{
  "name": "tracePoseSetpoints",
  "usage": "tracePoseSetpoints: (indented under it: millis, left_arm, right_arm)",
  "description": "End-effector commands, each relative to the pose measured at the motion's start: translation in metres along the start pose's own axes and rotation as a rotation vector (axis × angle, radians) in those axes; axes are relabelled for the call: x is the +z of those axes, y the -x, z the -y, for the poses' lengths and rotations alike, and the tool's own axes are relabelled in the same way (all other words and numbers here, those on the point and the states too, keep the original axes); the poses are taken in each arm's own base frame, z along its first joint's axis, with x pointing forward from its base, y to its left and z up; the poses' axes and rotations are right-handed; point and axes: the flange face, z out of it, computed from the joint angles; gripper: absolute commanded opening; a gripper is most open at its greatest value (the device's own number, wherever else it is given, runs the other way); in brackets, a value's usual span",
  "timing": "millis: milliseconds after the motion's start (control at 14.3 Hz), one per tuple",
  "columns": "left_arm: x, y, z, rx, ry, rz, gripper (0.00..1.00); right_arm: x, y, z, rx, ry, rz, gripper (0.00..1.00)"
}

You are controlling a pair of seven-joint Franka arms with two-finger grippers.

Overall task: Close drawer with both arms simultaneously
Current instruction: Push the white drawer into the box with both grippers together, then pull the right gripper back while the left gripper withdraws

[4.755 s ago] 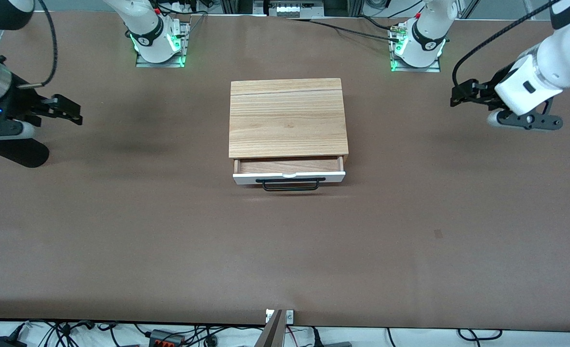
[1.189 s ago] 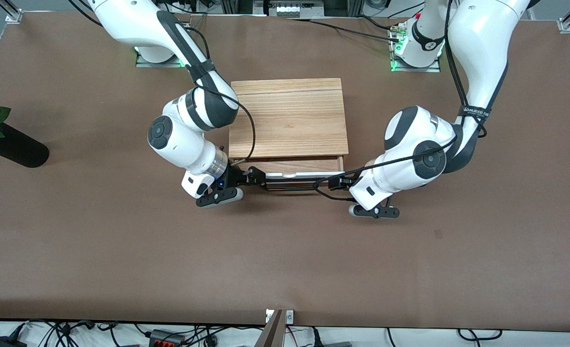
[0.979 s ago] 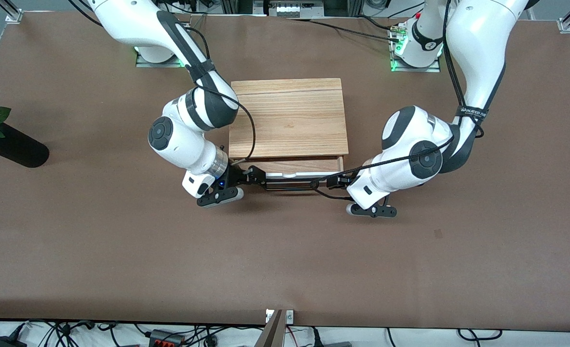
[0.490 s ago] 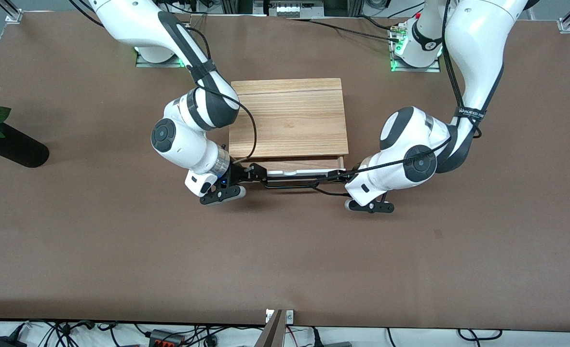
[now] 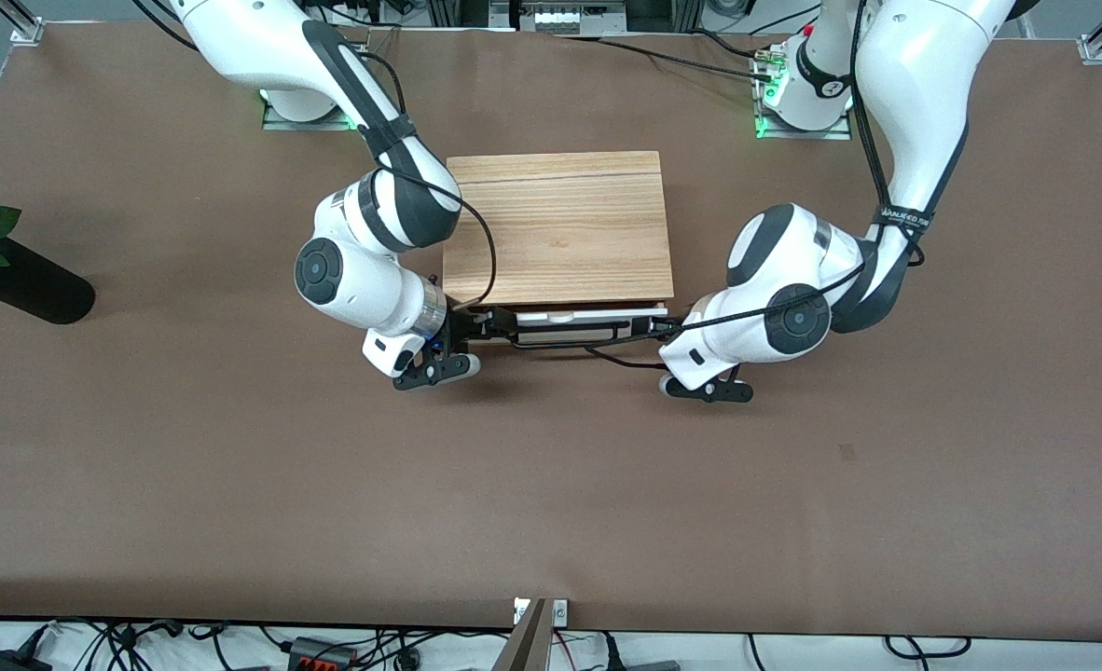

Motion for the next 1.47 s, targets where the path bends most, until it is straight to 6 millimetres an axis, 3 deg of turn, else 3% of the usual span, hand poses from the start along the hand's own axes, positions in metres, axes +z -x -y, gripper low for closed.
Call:
tracePoseSetpoints:
  millis: [0, 490, 839, 979, 1119, 1399]
  left_arm:
    - [0.003, 0.006, 0.0, 0.005, -0.028, 0.035, 1.0]
    - [0.033, 0.013, 0.002, 0.003, -0.045, 0.112, 1.0]
    - [0.024, 0.008, 0.003, 0.003, -0.031, 0.088, 1.0]
    - [0.005, 0.0, 0.006, -0.001, -0.013, 0.05, 1.0]
    - [-0.006, 0.0, 0.01, -0.005, -0.012, 0.034, 1.0]
    - [-0.027, 0.0, 0.019, -0.018, -0.007, 0.001, 1.0]
  right_arm:
    - [0.007, 0.016, -0.006, 0.013, 0.004, 0.108, 1.0]
    - [0.01, 0.023, -0.017, 0.028, 0.014, 0.203, 1.0]
    - [0.004, 0.026, -0.016, 0.056, 0.022, 0.233, 1.0]
    - [0.0, 0.026, -0.017, 0.062, 0.046, 0.24, 1.0]
    - [-0.019, 0.022, -0.014, 0.015, 0.097, 0.209, 1.0]
    - [-0.094, 0.004, 0.0, -0.051, 0.141, 0.076, 1.0]
